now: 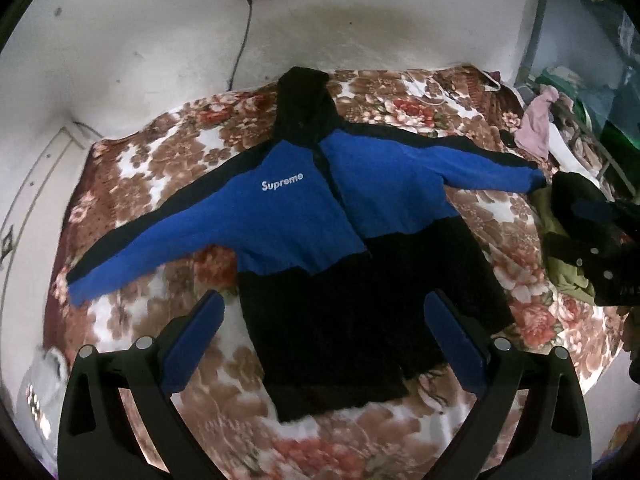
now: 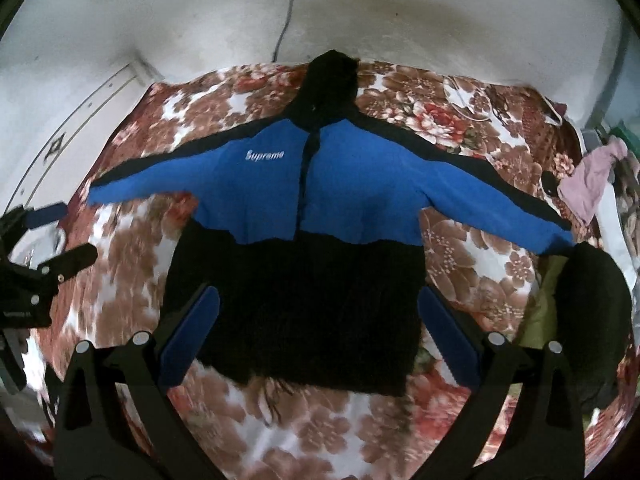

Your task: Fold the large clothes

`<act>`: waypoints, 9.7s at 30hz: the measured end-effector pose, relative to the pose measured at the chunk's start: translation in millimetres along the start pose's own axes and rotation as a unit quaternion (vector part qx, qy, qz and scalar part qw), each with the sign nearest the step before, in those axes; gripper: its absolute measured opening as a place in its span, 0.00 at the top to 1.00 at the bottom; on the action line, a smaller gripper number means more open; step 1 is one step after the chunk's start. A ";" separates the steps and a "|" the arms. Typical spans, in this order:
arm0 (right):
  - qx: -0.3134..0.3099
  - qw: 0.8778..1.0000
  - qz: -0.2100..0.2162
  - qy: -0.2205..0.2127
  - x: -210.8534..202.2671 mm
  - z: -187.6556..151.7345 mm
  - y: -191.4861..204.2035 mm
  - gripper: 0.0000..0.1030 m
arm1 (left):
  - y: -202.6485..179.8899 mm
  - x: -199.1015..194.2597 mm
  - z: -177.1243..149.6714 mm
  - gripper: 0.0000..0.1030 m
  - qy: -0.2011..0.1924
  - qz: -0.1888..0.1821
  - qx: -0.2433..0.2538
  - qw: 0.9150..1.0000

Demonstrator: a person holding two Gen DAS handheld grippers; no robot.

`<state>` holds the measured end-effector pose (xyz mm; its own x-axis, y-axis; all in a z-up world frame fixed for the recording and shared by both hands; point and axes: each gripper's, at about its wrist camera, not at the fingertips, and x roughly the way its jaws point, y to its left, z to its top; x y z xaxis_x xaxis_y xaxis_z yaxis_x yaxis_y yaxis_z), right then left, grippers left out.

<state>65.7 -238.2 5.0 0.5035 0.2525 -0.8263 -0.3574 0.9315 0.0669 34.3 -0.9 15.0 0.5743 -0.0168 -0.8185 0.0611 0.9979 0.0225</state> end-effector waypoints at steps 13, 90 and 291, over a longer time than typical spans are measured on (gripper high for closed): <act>0.065 0.997 -0.034 0.012 97.4 104.6 5.6 0.04 | 97.3 116.8 106.7 0.05 -0.003 -0.041 -0.008 0.999; -0.134 0.990 0.028 -0.028 384.3 95.3 -34.0 0.23 | 23.6 383.8 96.5 0.36 -0.032 -0.121 0.101 0.987; -0.236 0.961 0.132 -0.061 381.5 30.0 245.1 0.04 | -222.0 397.0 143.6 0.07 0.070 -0.120 0.096 0.986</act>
<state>193.8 94.4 -277.0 0.4242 0.5193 -0.7419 -0.7882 0.6151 -0.0202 365.9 -238.1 -232.5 0.4063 -0.2285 -0.8847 0.3429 0.9356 -0.0841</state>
